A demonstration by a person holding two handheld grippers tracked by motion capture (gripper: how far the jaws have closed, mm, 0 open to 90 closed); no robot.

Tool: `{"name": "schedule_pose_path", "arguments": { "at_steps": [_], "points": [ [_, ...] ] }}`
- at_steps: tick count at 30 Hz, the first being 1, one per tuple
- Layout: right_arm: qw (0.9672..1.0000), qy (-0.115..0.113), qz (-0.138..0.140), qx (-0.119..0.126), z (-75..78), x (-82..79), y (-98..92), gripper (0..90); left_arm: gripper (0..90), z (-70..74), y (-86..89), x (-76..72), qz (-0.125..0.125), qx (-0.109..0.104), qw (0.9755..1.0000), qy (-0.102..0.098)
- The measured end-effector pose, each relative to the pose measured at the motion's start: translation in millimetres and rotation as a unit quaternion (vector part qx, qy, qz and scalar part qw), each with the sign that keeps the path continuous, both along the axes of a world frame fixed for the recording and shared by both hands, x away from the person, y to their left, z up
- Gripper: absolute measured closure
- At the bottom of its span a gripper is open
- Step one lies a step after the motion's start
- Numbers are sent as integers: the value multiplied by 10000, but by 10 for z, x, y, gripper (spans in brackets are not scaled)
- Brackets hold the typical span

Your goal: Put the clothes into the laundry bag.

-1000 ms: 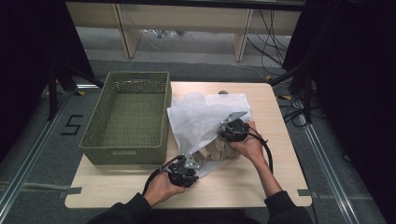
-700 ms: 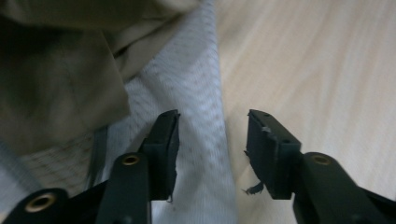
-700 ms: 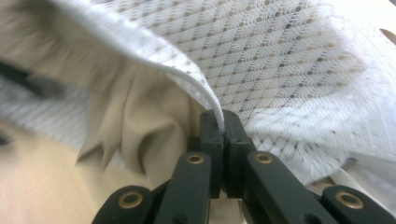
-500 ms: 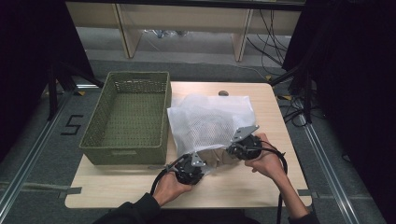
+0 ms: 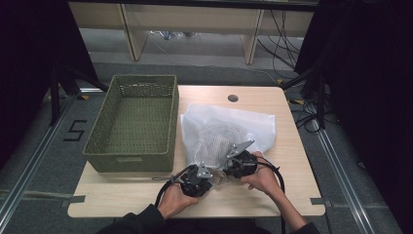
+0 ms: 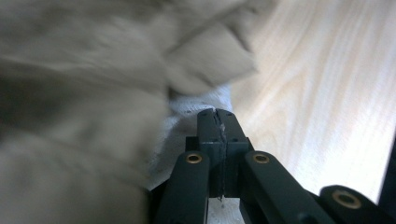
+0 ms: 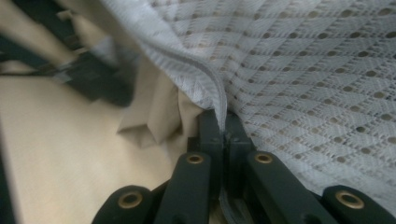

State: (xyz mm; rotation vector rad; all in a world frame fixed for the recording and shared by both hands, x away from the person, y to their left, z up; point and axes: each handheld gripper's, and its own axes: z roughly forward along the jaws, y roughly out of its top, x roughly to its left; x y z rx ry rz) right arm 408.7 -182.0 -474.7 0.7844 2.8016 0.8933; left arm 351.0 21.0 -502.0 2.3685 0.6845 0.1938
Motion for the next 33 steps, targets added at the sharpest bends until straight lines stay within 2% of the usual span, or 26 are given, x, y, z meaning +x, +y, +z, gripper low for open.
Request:
{"name": "schedule_pose_path", "arguments": {
  "at_steps": [1, 2, 3, 7, 8, 10, 11, 12, 13, 14, 15, 16, 17, 18, 20, 21, 22, 23, 24, 25, 26, 28, 30, 31, 32, 33],
  "points": [
    [9999, -75, -50, 58, -23, 31, 33, 900, 900, 8, 10, -1, -115, 68, 9999, -60],
    [9999, -106, -93, 17, -18, 48, 49, 900, 900, 4, 6, -32, -29, 36, 10000, -18],
    [9996, -221, -180, 2, -26, 71, 88, 900, 900, 14, 21, -30, -170, 120, 9997, -93],
    [9987, -358, -345, 93, -45, 180, 180, 900, 900, 2, 64, -70, -124, 34, 9999, -28],
    [9984, -307, -468, 75, -44, 199, 208, 900, 900, 5, 70, -81, -137, 60, 9999, -23],
    [9974, -527, -484, -3, -49, 266, 261, 900, 900, 3, 73, -103, -157, 53, 9999, -29],
    [9969, -558, -560, -26, -45, 288, 292, 900, 900, 18, 96, -97, -336, 221, 9992, -40],
    [9960, -622, -644, -26, -46, 335, 331, 900, 900, 4, 82, -117, -178, 63, 9998, -47],
    [9955, -674, -671, -45, -48, 369, 365, 900, 900, 7, 89, -117, -194, 104, 9997, -62],
    [9951, -672, -728, -48, -49, 401, 402, 900, 900, 22, 106, -113, -360, 216, 9991, -44],
    [9944, -749, -739, -75, -52, 429, 424, 900, 900, 0, 87, -139, -223, 7, 9997, -26],
    [9937, -836, -737, -98, -54, 478, 447, 900, 900, 15, 101, -138, -367, 140, 9992, -2],
    [9921, -888, -882, -104, -60, 526, 481, 900, 900, 12, 97, -144, -397, 126, 9991, 33],
    [9920, -867, -906, -132, -58, 565, 493, 900, 900, 14, 92, -159, -474, 132, 9988, 56],
    [9886, -1053, -1063, -196, -83, 660, 538, 900, 900, 1, 52, -203, -384, 6, 9993, 3],
    [9863, -1167, -1147, -184, -95, 711, 560, 900, 900, 16, 71, -185, -589, 184, 9981, -38],
    [9862, -1158, -1155, -250, -85, 764, 569, 900, 900, 1, 60, -200, -385, 0, 9993, 28],
    [9853, -1184, -1198, -279, -90, 793, 586, 900, 900, 13, 88, -176, -537, 133, 9985, 18],
    [9850, -1237, -1159, -307, -92, 818, 597, 900, 900, 16, 103, -166, -546, 151, 9984, 46],
    [9864, -1176, -1090, -363, -69, 822, 601, 900, 900, 2, 98, -175, -383, -19, 9992, 60],
    [9854, -1284, -1003, -486, -56, 814, 596, 900, 900, 24, 129, -150, -566, 168, 9982, 68],
    [9870, -1265, -840, -531, -25, 761, 566, 900, 900, 27, 145, -145, -401, 5, 9992, 49],
    [9887, -1214, -747, -462, -10, 704, 525, 900, 900, 69, 202, -113, -504, 184, 9985, 48],
    [9905, -1150, -628, -426, 19, 654, 480, 900, 899, 62, 202, -117, -414, 58, 9991, 30],
    [9902, -1186, -571, -465, 43, 619, 446, 900, 898, 82, 241, -100, -505, 203, 9985, 32],
    [9901, -1218, -484, -499, 87, 558, 387, 900, 896, 70, 242, -105, -395, 59, 9992, 37]
  ]
}}
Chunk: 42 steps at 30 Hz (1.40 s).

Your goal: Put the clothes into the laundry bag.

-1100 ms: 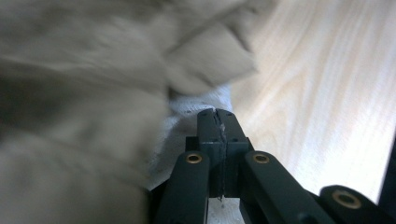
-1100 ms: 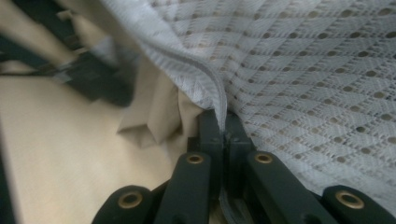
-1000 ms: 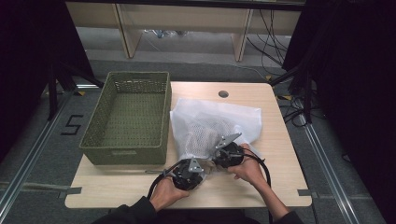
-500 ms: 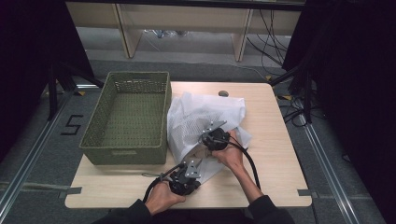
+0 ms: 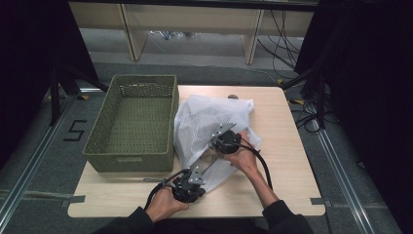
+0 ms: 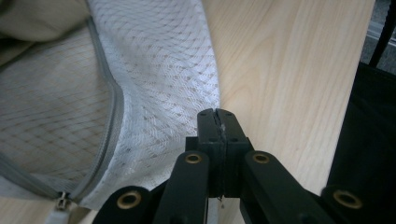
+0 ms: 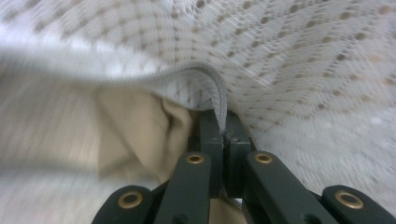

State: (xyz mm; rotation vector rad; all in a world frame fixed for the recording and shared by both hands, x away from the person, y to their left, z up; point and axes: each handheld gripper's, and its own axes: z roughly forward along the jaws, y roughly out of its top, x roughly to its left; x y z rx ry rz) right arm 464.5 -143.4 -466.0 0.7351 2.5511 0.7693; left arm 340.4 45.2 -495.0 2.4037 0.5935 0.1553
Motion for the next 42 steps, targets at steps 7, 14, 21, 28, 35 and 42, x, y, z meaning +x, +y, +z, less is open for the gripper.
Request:
{"name": "schedule_pose_path", "arguments": {
  "at_steps": [7, 14, 21, 28, 35, 42],
  "points": [
    [9991, -99, 382, -132, 244, -374, -437, 900, 887, -7, 158, 51, 230, 215, 9995, 42],
    [9953, 193, 762, -560, 233, -707, -684, 900, 870, 3, 238, 112, 320, 314, 9989, -100],
    [9921, 319, 899, -813, -15, -798, -567, 900, 703, 131, 263, 81, 493, 226, 9983, -218],
    [9924, 324, 887, -783, -58, -803, -573, 896, 554, 186, 74, 24, 496, -114, 9984, -252],
    [9940, 338, 804, -656, -56, -791, -597, 897, 565, 80, -60, 145, 637, -137, 9978, -66],
    [9944, 272, 832, -589, 54, -804, -617, 900, 634, -74, -241, 410, 1247, -325, 9916, -114]
  ]
}}
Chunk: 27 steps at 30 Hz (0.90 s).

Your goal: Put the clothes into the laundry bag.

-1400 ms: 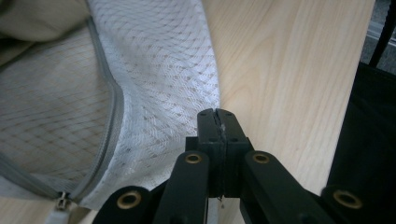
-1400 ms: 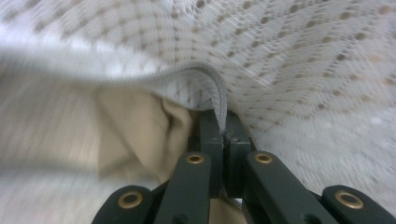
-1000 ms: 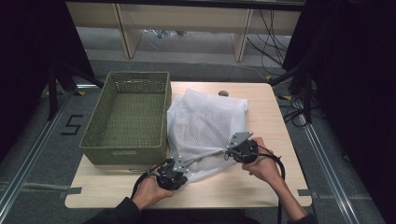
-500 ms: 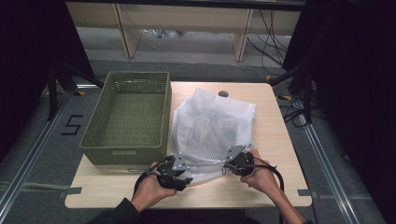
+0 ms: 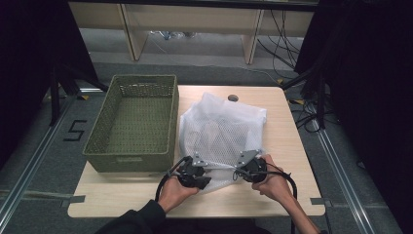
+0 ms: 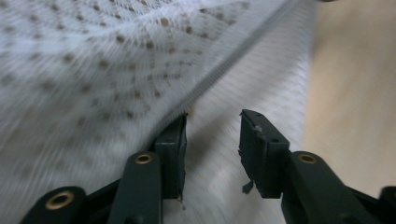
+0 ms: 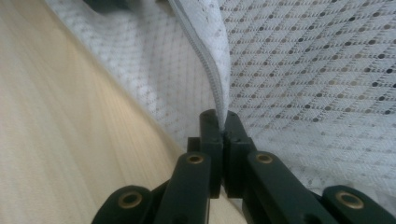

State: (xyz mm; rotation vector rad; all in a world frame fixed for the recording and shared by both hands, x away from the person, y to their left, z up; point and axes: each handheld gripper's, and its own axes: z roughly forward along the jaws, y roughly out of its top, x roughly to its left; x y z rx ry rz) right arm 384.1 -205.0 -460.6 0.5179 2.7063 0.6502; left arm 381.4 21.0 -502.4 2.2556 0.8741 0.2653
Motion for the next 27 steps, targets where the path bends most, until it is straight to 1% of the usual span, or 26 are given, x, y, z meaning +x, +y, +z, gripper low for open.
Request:
{"name": "schedule_pose_path", "arguments": {
  "at_steps": [1, 2, 3, 4, 5, 6, 7, 8, 9, 10, 11, 12, 13, 14, 15, 16, 17, 18, 19, 20, 21, 22, 23, 25, 26, 27],
  "points": [
    [9999, 62, -75, 68, 31, -25, -1, 900, 655, -21, -49, 28, 112, -38, 9999, -76],
    [9999, 90, -25, 114, 52, -28, -1, 900, 714, -26, -77, 57, 120, -14, 9998, -178],
    [9999, 28, 42, 137, 60, -20, -4, 900, 770, -36, -116, 110, 189, 4, 9996, -230],
    [9998, 66, -89, 176, 82, -36, -3, 900, 819, -39, -141, 157, 277, -18, 9994, -225],
    [9998, 72, -65, 200, 88, -37, -5, 900, 843, -39, -159, 188, 360, -43, 9991, -239],
    [9997, 65, -25, 222, 90, -34, -4, 900, 858, -34, -191, 238, 403, -34, 9987, -308],
    [9995, 142, 26, 264, 97, -38, -1, 900, 873, -26, -216, 277, 396, 21, 9985, -390],
    [9994, 189, -25, 306, 99, -42, 5, 900, 878, -11, -231, 316, 403, 81, 9979, -497],
    [9992, 199, -35, 335, 95, -39, 9, 900, 882, -2, -244, 360, 436, 56, 9973, -582],
    [9991, 206, -14, 361, 85, -28, 10, 900, 886, 10, -246, 402, 473, 59, 9971, -592],
    [9992, 217, 49, 343, 64, -15, 10, 900, 887, 10, -264, 439, 625, -16, 9959, -649],
    [9990, 252, -10, 368, 41, -10, 17, 900, 886, 1, -273, 468, 677, -65, 9954, -677],
    [9989, 320, -38, 352, 12, -2, 26, 900, 882, -6, -275, 485, 657, -25, 9954, -698],
    [9991, 281, 3, 317, -24, 12, 32, 900, 876, -40, -290, 495, 689, -59, 9949, -738],
    [9989, 367, -63, 292, -74, 16, 52, 900, 869, -57, -292, 488, 684, -25, 9953, -680],
    [9987, 400, -146, 274, -120, 14, 66, 900, 856, -64, -289, 475, 647, -36, 9958, -640],
    [9988, 394, -134, 275, -165, 21, 78, 900, 839, -63, -282, 451, 609, -121, 9963, -592],
    [9992, 289, -101, 252, -204, 30, 84, 900, 821, -47, -261, 419, 529, -107, 9969, -576],
    [9990, 333, -133, 266, -223, 39, 86, 900, 800, -30, -239, 390, 468, -84, 9973, -559],
    [9990, 326, -141, 288, -240, 50, 84, 900, 781, 2, -192, 344, 341, -2, 9981, -509],
    [9995, 145, -110, 273, -254, 57, 81, 899, 758, 31, -133, 279, 278, -40, 9985, -466],
    [9993, 188, -91, 303, -255, 50, 84, 898, 741, 43, -100, 219, 289, -148, 9987, -398],
    [9993, 229, -36, 293, -245, 37, 92, 896, 724, 63, -61, 159, 185, -185, 9992, -296],
    [9999, -12, 72, 155, -231, 22, 113, 892, 689, 93, -16, 43, 25, -187, 9996, -214],
    [9998, 55, 19, 183, -220, 11, 128, 882, 668, 99, -6, -23, -63, -194, 9997, -149],
    [9998, -101, 85, 147, -212, 20, 133, 867, 646, 95, 4, -85, -230, -186, 9995, -115]
  ]
}}
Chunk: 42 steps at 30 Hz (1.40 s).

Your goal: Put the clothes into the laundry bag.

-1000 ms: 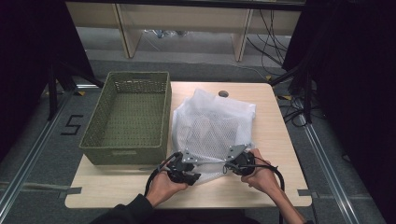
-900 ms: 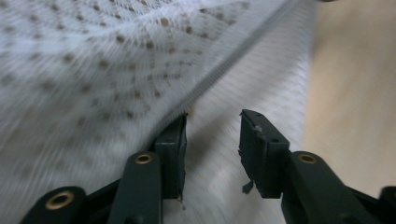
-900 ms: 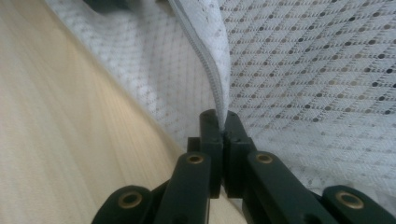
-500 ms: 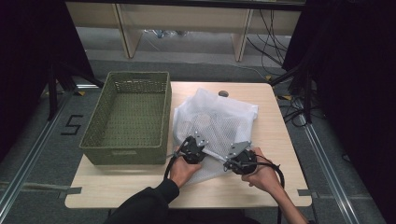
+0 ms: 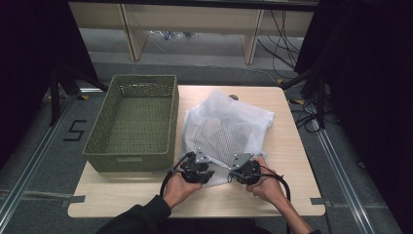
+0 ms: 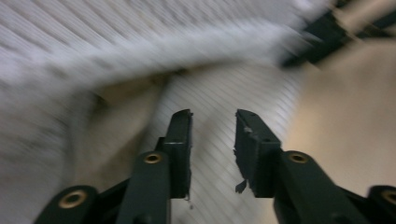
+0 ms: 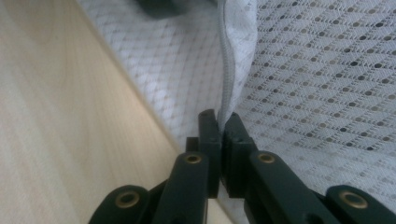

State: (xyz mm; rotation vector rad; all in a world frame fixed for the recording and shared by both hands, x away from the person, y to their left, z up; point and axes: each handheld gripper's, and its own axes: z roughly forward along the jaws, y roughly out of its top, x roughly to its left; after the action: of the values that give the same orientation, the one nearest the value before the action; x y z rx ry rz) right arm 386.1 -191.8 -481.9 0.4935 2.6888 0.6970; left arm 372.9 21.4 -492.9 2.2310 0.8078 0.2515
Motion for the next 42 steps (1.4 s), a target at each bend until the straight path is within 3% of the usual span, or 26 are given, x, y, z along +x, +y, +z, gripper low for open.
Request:
{"name": "schedule_pose_path", "arguments": {
  "at_steps": [3, 7, 8, 10, 14, 15, 16, 18, 19, 20, 21, 23, 26, 28, 30, 32, 33, 34, 36, 39, 42],
  "points": [
    [10000, 38, -51, 17, -2, 7, 16, 841, 578, -25, 0, -115, -151, 146, 9998, 70],
    [10000, -61, -23, -19, -15, -8, 37, 806, 530, -23, -4, -159, -198, 116, 9996, 138],
    [9998, -96, -160, 74, -14, -28, 57, 784, 530, -10, 6, -168, -190, 110, 9996, 161],
    [9998, -191, -66, 87, 1, -22, 81, 794, 527, 25, 45, -189, -220, 77, 9997, 91],
    [9990, -447, 93, 27, -7, -46, 178, 900, 505, 72, 151, -260, -145, -52, 9997, 194],
    [9990, -430, 146, -22, -7, -58, 195, 900, 503, 91, 196, -282, -114, -87, 9997, 187],
    [9983, -430, 315, -235, -10, -86, 226, 900, 500, 100, 235, -291, -96, -102, 9998, 170],
    [9949, -527, 635, -576, -19, -145, 263, 900, 496, 132, 304, -325, -8, -115, 9998, 148],
    [9931, -553, 723, -744, -32, -177, 266, 900, 496, 134, 332, -337, 22, -216, 9996, 182],
    [9925, -515, 704, -856, -42, -198, 252, 900, 495, 143, 358, -341, 18, -171, 9997, 156],
    [9924, -469, 721, -882, -40, -202, 231, 900, 496, 150, 381, -357, 33, -242, 9996, 173],
    [9929, -381, 719, -872, -26, -189, 157, 900, 495, 159, 409, -363, 85, -164, 9998, 116],
    [9954, -272, 500, -772, -39, -154, 74, 896, 487, 156, 432, -353, 94, -97, 9998, 120],
    [9968, -301, 323, -661, -47, -127, 36, 826, 474, 144, 429, -356, 78, -127, 9997, 171],
    [9988, -279, 160, -375, -25, -107, -4, 734, 457, 156, 429, -368, 28, -36, 9999, 159],
    [9996, -288, -2, -83, 9, -116, -5, 672, 442, 148, 418, -375, 36, -103, 9997, 207],
    [9993, -374, -26, 62, 23, -126, 16, 643, 441, 156, 422, -376, 21, -60, 9998, 166],
    [9984, -562, 81, 33, 47, -130, 42, 633, 441, 172, 424, -384, 0, -65, 9999, 134],
    [9978, -644, 175, 53, 69, -164, 108, 610, 425, 185, 435, -388, -15, -39, 10000, 91],
    [9970, -704, 139, 284, 76, -178, 234, 589, 422, 180, 438, -398, 61, -112, 9998, 144],
    [9962, -797, 160, 304, 62, -137, 422, 640, 418, 179, 446, -405, 84, -160, 9997, 157]
  ]
}}
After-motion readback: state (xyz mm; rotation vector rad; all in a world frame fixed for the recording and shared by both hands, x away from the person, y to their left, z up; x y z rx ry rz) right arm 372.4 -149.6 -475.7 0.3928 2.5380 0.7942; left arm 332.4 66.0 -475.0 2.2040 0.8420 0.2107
